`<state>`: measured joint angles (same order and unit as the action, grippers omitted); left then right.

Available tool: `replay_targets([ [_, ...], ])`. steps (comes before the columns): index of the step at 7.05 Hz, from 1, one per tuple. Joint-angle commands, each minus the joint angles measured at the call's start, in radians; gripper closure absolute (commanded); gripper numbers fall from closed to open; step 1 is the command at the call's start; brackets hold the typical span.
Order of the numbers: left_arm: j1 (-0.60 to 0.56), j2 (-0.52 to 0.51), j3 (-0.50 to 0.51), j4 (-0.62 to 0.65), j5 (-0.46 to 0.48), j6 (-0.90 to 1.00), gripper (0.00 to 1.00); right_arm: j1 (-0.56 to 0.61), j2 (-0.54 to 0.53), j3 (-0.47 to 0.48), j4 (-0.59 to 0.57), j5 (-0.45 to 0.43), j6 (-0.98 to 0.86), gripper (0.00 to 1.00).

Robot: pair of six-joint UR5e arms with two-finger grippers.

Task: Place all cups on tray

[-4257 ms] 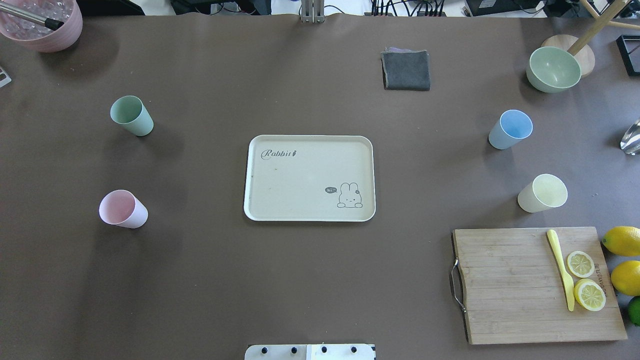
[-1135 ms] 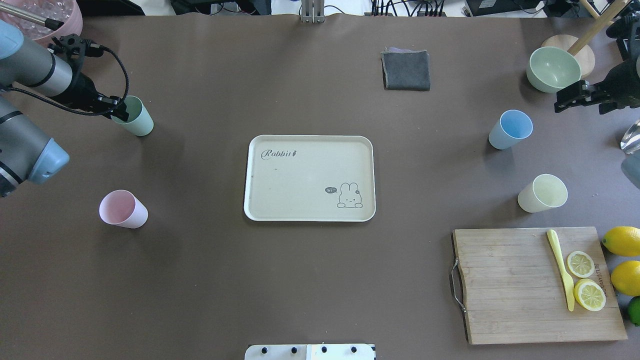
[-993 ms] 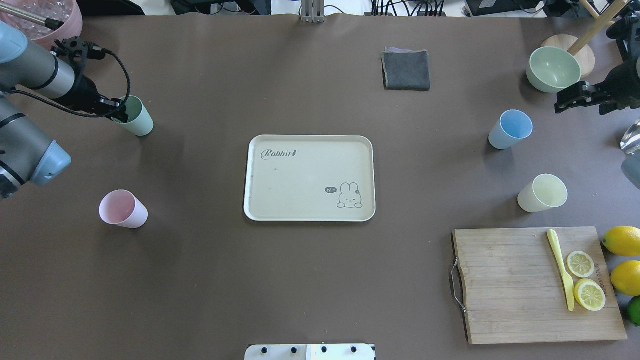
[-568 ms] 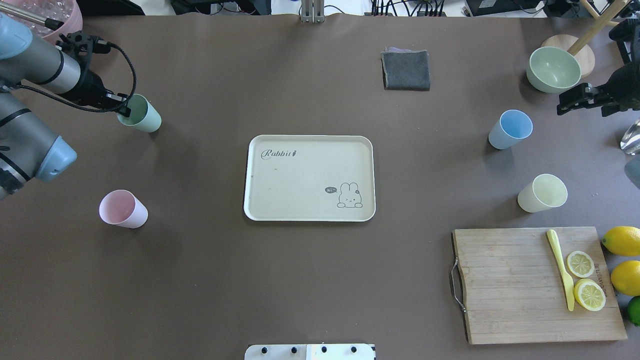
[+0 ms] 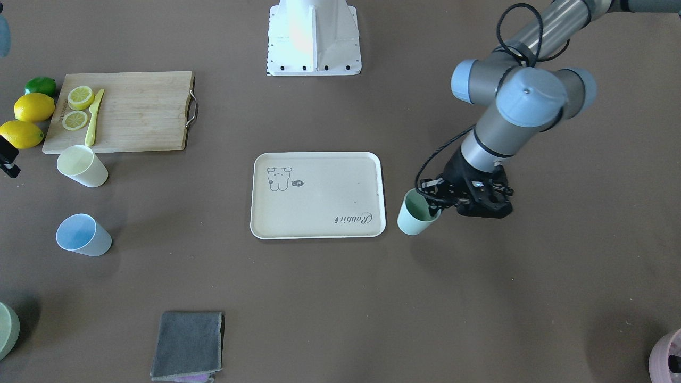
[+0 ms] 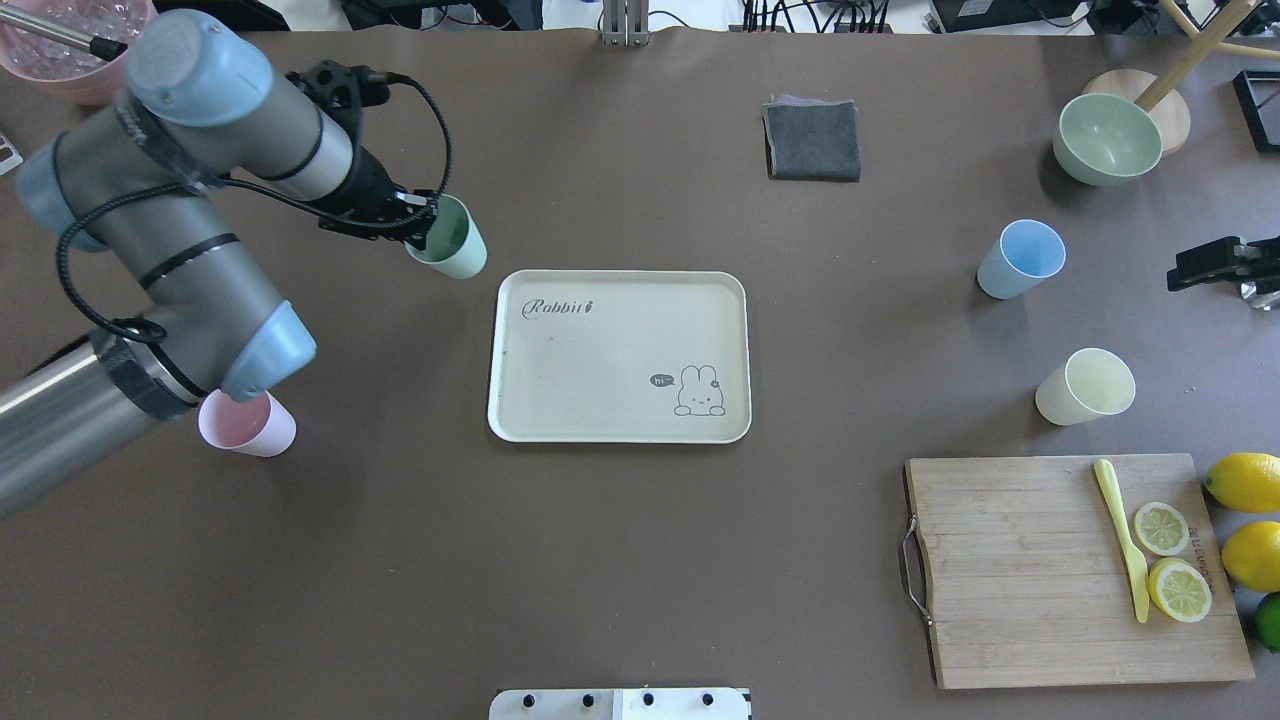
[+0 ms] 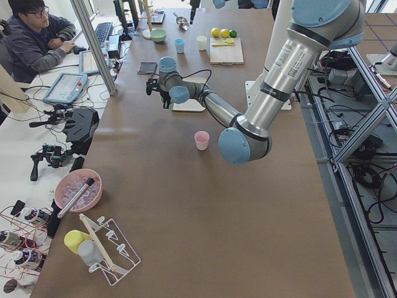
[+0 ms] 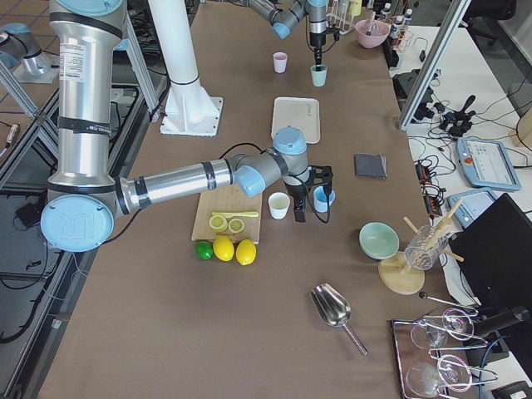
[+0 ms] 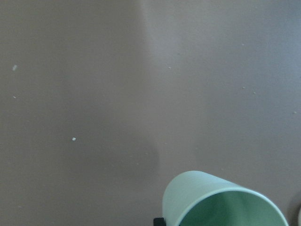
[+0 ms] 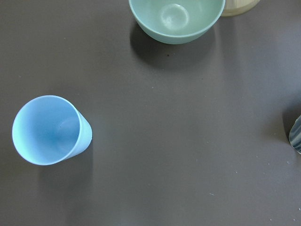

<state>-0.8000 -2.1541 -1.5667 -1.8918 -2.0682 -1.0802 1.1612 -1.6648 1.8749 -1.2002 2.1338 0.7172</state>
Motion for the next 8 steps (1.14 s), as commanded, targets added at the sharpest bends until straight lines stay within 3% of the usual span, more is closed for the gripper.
replay_targets([
  [1, 0.126, -0.070, 0.013, 0.042, 0.100, -0.081, 1.00, -0.002, -0.018, 0.004, 0.007, 0.006, 0.001, 0.01],
  [4, 0.128, -0.105, 0.074, 0.039, 0.117, -0.072, 0.96, -0.005, -0.021, 0.004, 0.007, 0.006, 0.001, 0.01],
  [5, 0.127, -0.107, 0.067, 0.036, 0.149, -0.063, 0.03, -0.006, -0.021, 0.006, 0.007, 0.012, 0.002, 0.02],
  [6, 0.119, -0.107, 0.029, 0.042, 0.157, -0.060, 0.02, -0.011, -0.038, 0.010, 0.008, 0.015, 0.004, 0.07],
  [8, 0.027, -0.105, 0.004, 0.048, 0.067, -0.005, 0.01, -0.044, -0.043, 0.026, 0.007, 0.012, 0.045, 0.14],
])
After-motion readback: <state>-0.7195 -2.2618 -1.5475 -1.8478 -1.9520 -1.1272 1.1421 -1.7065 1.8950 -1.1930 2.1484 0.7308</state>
